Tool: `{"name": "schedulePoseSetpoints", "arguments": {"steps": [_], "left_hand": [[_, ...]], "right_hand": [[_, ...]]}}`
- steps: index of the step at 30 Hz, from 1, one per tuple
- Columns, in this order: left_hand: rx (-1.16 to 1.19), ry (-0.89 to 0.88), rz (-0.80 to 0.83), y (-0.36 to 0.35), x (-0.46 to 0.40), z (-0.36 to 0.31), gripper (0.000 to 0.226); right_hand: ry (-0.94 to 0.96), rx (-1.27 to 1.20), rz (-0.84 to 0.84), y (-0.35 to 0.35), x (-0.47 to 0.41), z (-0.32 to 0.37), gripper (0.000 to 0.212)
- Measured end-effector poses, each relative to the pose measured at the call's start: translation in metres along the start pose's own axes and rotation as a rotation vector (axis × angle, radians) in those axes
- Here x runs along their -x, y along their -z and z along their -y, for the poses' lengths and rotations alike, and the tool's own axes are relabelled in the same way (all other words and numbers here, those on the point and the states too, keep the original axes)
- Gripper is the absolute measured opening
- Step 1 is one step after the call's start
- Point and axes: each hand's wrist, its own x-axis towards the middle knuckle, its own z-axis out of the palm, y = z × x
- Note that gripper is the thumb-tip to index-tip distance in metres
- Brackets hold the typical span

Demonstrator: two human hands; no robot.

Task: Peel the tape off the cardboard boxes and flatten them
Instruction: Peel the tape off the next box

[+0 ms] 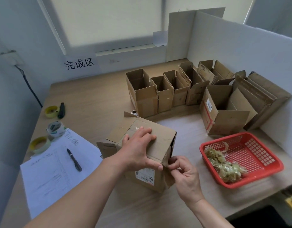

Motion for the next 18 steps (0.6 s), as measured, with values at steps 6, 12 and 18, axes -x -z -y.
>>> {"name": "schedulePoseSetpoints", "arguments": {"steps": [6,12,18], "left_hand": [[-0.002,-0.005,-0.019,-0.004,0.006,0.0,0.115],[0.001,0.001,-0.023,-0.003,0.005,0.001,0.113],[-0.029,0.009,-0.042,-0.006,0.004,-0.001,0.111]], "right_hand": [[-0.062,-0.009,-0.074,-0.005,-0.009,0.002,0.035],[0.202,0.23,0.049,0.013,0.004,0.016,0.028],[0.467,0.504,-0.006,0.014,0.0,0.026,0.013]]}}
